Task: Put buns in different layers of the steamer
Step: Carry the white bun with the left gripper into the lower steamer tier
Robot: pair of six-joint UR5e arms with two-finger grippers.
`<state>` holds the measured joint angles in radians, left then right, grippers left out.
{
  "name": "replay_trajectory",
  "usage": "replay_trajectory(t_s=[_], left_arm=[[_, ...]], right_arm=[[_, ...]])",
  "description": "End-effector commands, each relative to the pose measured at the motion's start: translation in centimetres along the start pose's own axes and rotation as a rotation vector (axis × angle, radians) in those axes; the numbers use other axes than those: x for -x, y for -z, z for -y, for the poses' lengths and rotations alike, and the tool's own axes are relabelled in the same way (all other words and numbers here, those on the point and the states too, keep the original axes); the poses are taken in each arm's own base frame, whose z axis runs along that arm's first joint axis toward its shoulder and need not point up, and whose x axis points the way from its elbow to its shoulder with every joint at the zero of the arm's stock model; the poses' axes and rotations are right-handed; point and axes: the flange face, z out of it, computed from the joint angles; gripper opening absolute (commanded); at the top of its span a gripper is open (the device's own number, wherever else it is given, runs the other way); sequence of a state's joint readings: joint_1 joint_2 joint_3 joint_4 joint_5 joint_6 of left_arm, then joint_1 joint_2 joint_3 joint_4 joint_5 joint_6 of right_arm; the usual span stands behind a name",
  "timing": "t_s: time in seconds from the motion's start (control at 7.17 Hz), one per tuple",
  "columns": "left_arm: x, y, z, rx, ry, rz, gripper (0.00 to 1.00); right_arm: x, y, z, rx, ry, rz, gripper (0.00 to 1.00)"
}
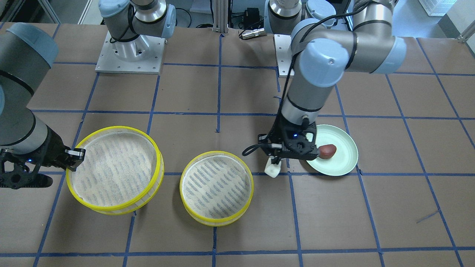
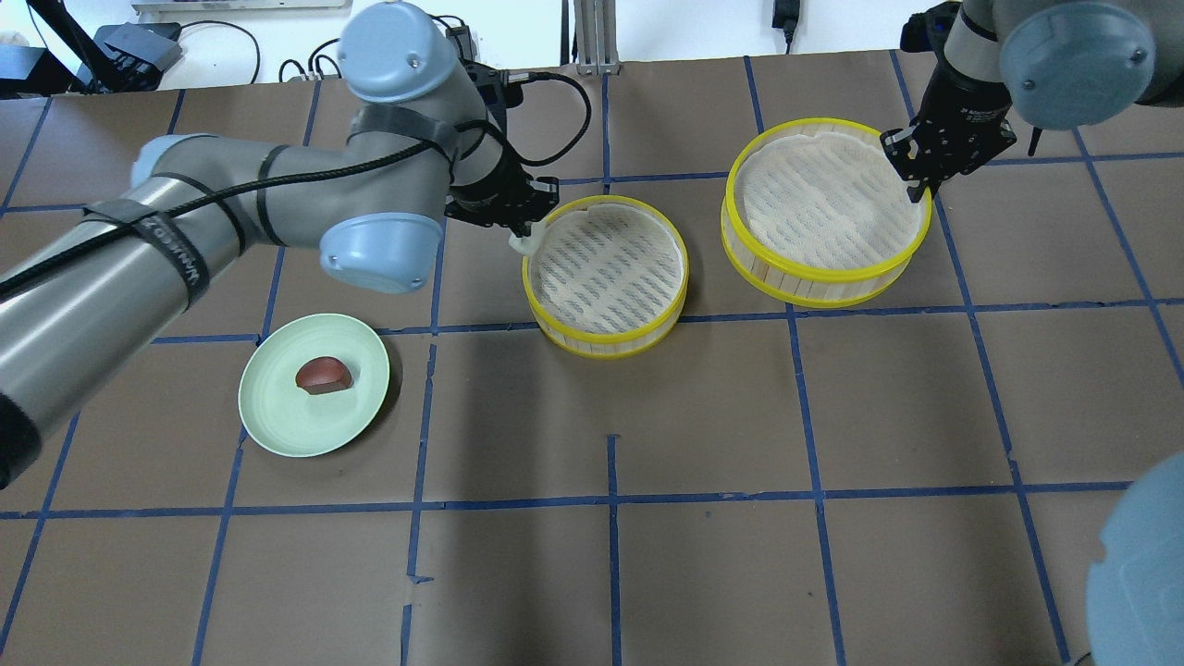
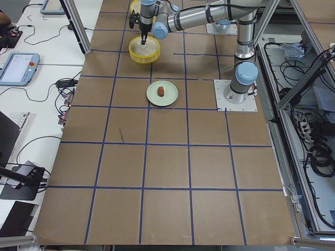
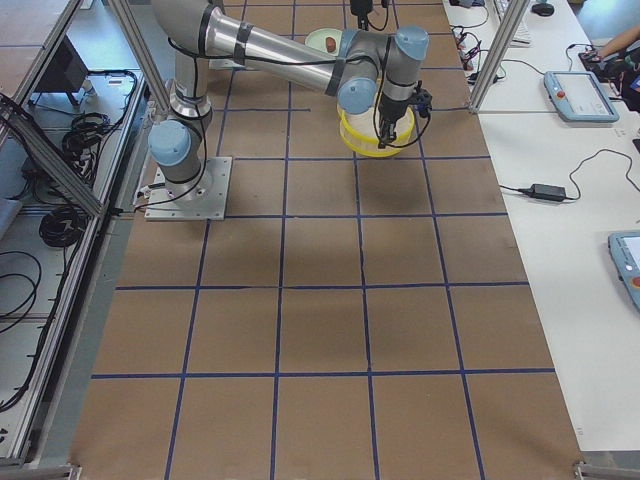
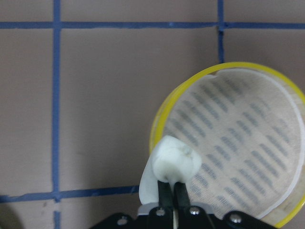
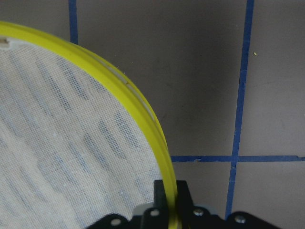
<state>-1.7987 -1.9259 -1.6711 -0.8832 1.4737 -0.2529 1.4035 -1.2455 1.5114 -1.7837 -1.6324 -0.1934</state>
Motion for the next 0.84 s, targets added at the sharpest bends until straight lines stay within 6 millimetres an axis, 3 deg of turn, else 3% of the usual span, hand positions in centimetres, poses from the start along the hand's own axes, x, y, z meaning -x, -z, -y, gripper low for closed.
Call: replay_trajectory(t_s=[0.0, 0.14, 0.7], left_arm=[[-3.86, -3.07, -0.72, -0.011, 0.042, -0.029, 0.86], [-3.97, -2.97, -0.77, -0.013, 0.048, -0.03, 1.0], [-3.62, -3.19, -1.24, -0.005, -0.071, -0.009, 1.0]], right_arm=[[0.02, -0.06, -0.03, 0.002, 0.0, 0.001, 0.02], [0.0, -0.04, -0.02, 0.001, 0.0, -0.001, 0.02], [0.04, 0.03, -0.06, 0.0, -0.011, 0.002, 0.02]])
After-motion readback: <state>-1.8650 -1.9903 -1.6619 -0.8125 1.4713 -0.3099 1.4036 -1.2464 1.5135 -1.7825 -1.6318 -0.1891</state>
